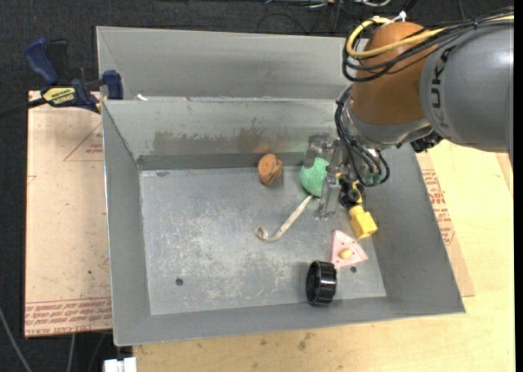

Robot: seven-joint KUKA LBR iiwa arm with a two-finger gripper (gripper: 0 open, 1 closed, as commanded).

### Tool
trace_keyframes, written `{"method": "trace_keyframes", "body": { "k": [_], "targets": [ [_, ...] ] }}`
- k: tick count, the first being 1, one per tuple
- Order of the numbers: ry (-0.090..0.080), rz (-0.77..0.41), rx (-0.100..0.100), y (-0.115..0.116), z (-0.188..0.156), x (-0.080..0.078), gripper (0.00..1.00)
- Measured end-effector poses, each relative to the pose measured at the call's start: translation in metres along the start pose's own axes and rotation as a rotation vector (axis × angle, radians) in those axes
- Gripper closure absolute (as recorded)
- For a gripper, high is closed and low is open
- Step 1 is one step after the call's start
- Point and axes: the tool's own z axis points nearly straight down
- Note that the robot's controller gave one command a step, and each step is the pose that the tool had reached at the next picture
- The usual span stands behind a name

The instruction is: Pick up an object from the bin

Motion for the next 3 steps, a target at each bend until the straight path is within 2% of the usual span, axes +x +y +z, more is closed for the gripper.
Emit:
{"method": "trace_keyframes", "body": {
  "k": [1, 2, 3],
  "targets": [
    [-0.005, -0.046, 0.001, -0.0177, 0.0707, -0.0191, 1.0],
    [-0.005, -0.047, 0.001, -0.0175, 0.0707, -0.0191, 0.0],
    [-0.005, -0.048, 0.001, -0.0173, 0.0707, -0.0191, 1.0]
  ]
}}
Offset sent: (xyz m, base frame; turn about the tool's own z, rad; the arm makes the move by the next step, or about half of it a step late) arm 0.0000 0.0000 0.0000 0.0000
